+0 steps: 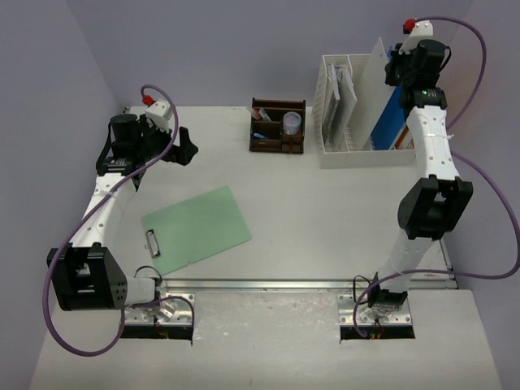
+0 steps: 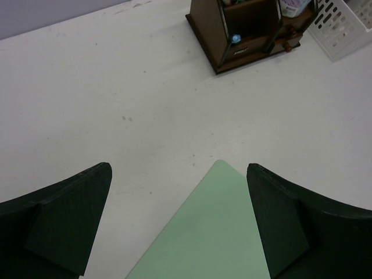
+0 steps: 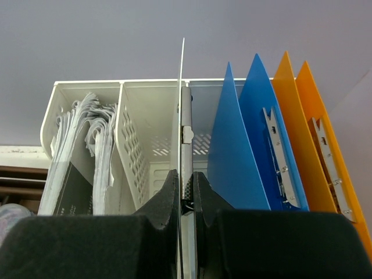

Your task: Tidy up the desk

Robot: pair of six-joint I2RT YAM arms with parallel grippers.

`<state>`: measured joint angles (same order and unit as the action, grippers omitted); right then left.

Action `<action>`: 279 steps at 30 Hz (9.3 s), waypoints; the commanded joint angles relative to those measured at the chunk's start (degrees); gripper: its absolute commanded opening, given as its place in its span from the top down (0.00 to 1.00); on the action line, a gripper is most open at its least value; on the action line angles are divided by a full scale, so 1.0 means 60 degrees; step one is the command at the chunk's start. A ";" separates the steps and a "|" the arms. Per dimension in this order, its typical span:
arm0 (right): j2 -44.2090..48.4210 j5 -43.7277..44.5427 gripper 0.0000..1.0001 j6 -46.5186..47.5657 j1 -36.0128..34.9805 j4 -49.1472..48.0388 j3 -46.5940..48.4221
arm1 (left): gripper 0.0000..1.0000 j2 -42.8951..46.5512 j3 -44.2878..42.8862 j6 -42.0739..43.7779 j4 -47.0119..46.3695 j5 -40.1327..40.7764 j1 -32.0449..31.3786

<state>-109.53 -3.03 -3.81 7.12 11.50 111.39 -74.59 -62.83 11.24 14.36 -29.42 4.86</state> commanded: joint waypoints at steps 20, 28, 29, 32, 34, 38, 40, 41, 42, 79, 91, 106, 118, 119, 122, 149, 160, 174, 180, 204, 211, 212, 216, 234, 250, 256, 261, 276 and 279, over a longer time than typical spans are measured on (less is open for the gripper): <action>-0.0665 0.0574 0.59 0.0119 0.0109 0.0000 0.0826 | 0.00 -0.0070 -0.0098 0.0668 0.0384 0.0450 0.0054; 0.0412 0.0579 0.36 0.0742 0.0176 -0.0173 0.0733 | 0.00 -0.0112 0.0127 0.0768 0.0979 0.0738 0.0128; 0.0624 0.0363 0.36 0.0862 0.0176 -0.0261 0.0646 | 0.00 -0.0107 0.0202 0.0705 0.0997 0.0728 0.0164; 0.1419 -0.0299 0.36 0.1030 0.0114 -0.0235 0.0537 | 0.00 -0.0140 0.0530 -0.0082 0.0986 0.0619 0.0535; 0.1819 -0.0903 0.36 0.1045 0.0019 0.0033 0.0559 | 0.00 -0.0246 0.0655 -0.0714 0.1044 0.0361 0.1098; 0.2637 -0.2361 0.39 0.1202 -0.0665 0.1210 0.0276 | 0.00 -0.0169 0.1078 -0.2232 0.0976 0.0198 0.1934; 0.2836 -0.2892 0.39 0.1261 -0.1510 0.2042 -0.0081 | 0.00 -0.0047 0.1234 -0.2760 0.1076 0.0500 0.2208; 0.2916 -0.3109 0.40 0.1184 -0.2004 0.2396 -0.0425 | 0.00 0.0023 0.1302 -0.2995 0.1193 0.0735 0.2303; 0.2979 -0.3259 0.40 0.1013 -0.2443 0.2623 -0.0938 | 0.00 0.0097 0.1352 -0.3263 0.1382 0.1016 0.2379; -0.1651 -0.4228 0.50 -0.2880 -0.5933 0.0737 -0.4830 | 0.02 -0.0884 0.1425 0.1535 0.4433 0.1775 0.5324; -0.0793 -0.3373 0.50 -0.2510 -0.5928 0.0677 -0.5508 | 0.23 -0.2683 0.1199 0.0559 0.5023 0.4204 0.3862; -0.1578 -0.3473 0.50 -0.2405 -0.5889 0.0895 -0.4694 | 0.18 -0.3715 0.1213 0.0779 0.5312 0.4198 0.3033; -0.1676 -0.3243 0.50 -0.1997 -0.5889 0.1113 -0.4465 | 0.47 -0.4931 0.1167 0.0225 0.4928 0.4845 0.2286; -0.1656 -0.3231 0.50 -0.1926 -0.5889 0.1116 -0.4447 | 0.51 -0.5002 0.1155 0.0161 0.4916 0.4845 0.2269; -0.1584 -0.3152 0.50 -0.1630 -0.5880 0.1210 -0.4332 | 0.66 -0.5444 0.0701 -0.0254 0.5117 0.4310 0.2198; 0.3448 -0.4985 0.39 0.8893 -0.9125 -0.5277 -1.0830 | 1.00 -0.4721 -0.0549 -0.2534 0.5579 0.0746 0.1929; 0.0526 -0.2234 0.35 1.1443 -1.0905 -1.1214 -1.1437 | 1.00 -0.4651 -0.0591 -0.2169 0.6296 0.0078 0.1941; -0.2500 -0.0126 0.38 1.3441 -1.1835 -1.2245 -0.9148 | 1.00 -0.4601 -0.0445 -0.2292 0.6445 -0.0881 0.1948; -0.3208 0.0182 0.42 1.3938 -1.2116 -1.2466 -0.8605 | 1.00 -0.4340 -0.0076 -0.2723 0.6205 -0.1483 0.2031; -0.0063 0.1477 1.00 1.0237 -1.2197 -1.2169 -1.0027 | 0.00 -0.3179 -0.0051 -0.2217 0.5711 -0.1956 0.2647; 0.2053 0.1823 1.00 0.7416 -1.1695 -0.9956 -1.0214 | 0.00 -0.1107 -0.0644 0.1090 0.4131 -0.4082 0.3909; 0.2216 0.1836 1.00 0.7132 -1.1605 -0.9819 -1.0221 | 0.00 -0.0821 -0.0611 0.1620 0.3953 -0.4617 0.4019; 0.2895 0.1958 1.00 0.5954 -1.1134 -0.8686 -0.9810 | 0.03 0.0298 -0.0321 0.2660 0.2983 -0.5992 0.4056; 0.6434 -0.2430 1.00 0.2418 -0.9795 -0.6189 -1.0723 | 0.29 0.0591 -0.0833 1.3689 0.8861 -0.7699 0.0979; 0.6878 -0.2528 1.00 0.2035 -0.9785 -0.6618 -1.0659 | 0.54 0.0399 -0.0517 1.1888 0.7025 -0.7370 -0.0704; 0.7260 -0.2470 1.00 0.1705 -0.9788 -0.6268 -1.0648 | 0.80 0.0318 -0.0614 1.0815 0.6242 -0.7467 -0.0708; 0.7283 -0.2002 0.51 0.2073 -0.9698 -0.4208 -0.9995 | 1.00 0.0347 -0.0841 1.0103 0.5830 -0.7387 -0.0708; 0.6133 -0.2509 0.52 0.2971 -0.9061 0.1403 -0.5887 | 1.00 0.0366 -0.1524 1.1530 0.6881 -0.5487 -0.1838; 0.5477 -0.2917 0.55 0.3223 -0.9053 0.1986 -0.5130 | 1.00 0.0318 -0.1670 1.1502 0.6936 -0.5367 -0.1980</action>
<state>-71.74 -16.85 12.70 -47.11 16.10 74.00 -72.88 -69.77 77.57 55.08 -61.97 -5.48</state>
